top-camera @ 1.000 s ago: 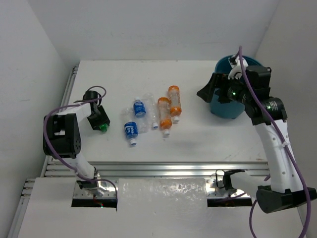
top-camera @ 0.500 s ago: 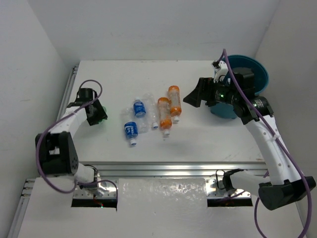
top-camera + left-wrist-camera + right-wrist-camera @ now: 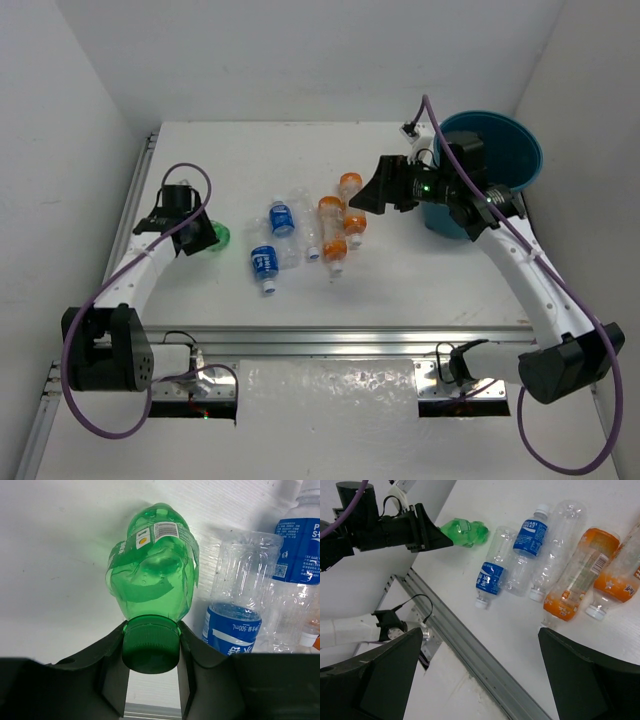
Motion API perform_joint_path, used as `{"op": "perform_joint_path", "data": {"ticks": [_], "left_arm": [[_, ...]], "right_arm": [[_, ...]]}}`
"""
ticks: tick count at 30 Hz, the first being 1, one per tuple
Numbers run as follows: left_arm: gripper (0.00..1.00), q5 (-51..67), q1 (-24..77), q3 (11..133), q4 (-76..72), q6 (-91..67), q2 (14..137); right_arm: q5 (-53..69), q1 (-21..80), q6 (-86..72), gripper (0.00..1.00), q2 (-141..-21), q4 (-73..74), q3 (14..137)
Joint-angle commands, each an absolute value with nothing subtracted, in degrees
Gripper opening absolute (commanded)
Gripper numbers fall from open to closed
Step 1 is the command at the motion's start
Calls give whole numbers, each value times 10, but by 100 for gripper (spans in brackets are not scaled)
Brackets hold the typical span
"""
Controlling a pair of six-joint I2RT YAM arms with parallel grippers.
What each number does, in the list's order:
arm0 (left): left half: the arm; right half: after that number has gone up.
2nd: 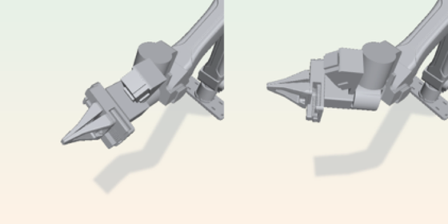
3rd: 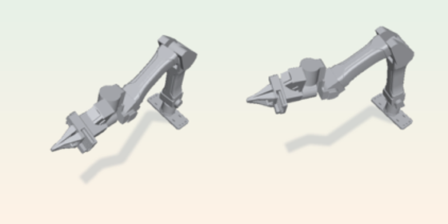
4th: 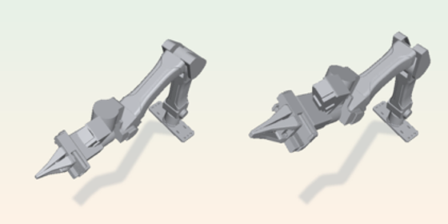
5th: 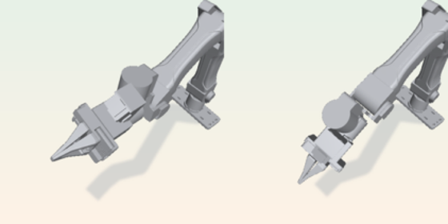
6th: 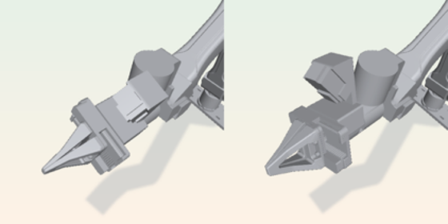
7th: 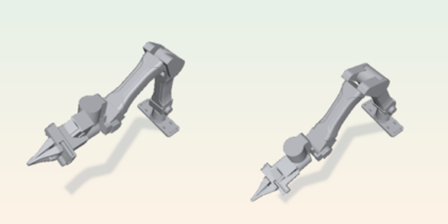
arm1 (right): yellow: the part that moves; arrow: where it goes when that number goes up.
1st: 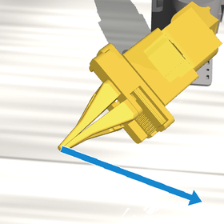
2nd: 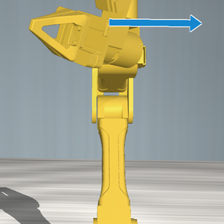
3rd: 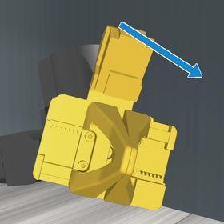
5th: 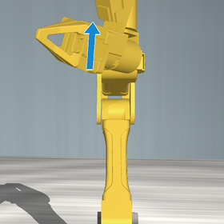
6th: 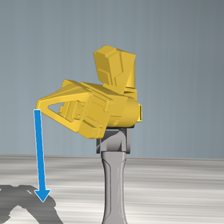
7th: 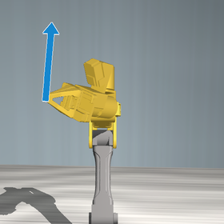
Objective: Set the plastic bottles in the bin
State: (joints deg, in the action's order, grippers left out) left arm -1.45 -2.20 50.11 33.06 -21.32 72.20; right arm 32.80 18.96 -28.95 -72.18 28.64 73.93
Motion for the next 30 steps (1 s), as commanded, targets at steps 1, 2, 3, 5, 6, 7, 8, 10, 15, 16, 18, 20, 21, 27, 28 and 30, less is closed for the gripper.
{"op": "perform_joint_path", "data": {"ticks": [1,2,3,5,6,7,8,10,15,16,18,20,21,27,28,30], "left_arm": [[0,-14,-23,512,319,-206,708],[0,-13,-23,514,323,-205,707],[0,-14,-22,519,325,-205,700],[0,-18,-22,526,334,-205,690],[0,-21,-21,532,339,-205,678],[0,-22,-21,536,343,-205,672],[0,-22,-20,540,353,-205,668],[0,-23,-17,552,364,-206,654],[0,-33,-5,573,396,-206,615],[0,-28,-5,578,403,-206,612],[0,-7,11,592,418,-200,590],[0,20,21,602,428,-194,557],[0,31,24,605,429,-192,543],[0,146,26,578,370,-189,439],[0,159,26,570,356,-190,433],[0,193,27,562,343,-188,431]], "right_arm": [[325,197,-296,99,-723,257,754],[325,196,-295,99,-723,258,755],[323,197,-294,99,-724,260,756],[319,199,-291,99,-724,263,757],[317,199,-289,99,-727,264,756],[317,199,-288,99,-729,264,756],[318,199,-289,99,-733,263,756],[324,204,-290,99,-741,257,751],[326,240,-277,99,-781,228,748],[336,250,-270,99,-786,211,745],[373,281,-259,99,-802,161,737],[364,304,-291,99,-831,133,747],[350,310,-314,99,-841,127,751],[235,350,-586,99,-882,8,701],[230,359,-631,99,-888,-16,694],[200,387,-653,99,-901,-34,704]]}}
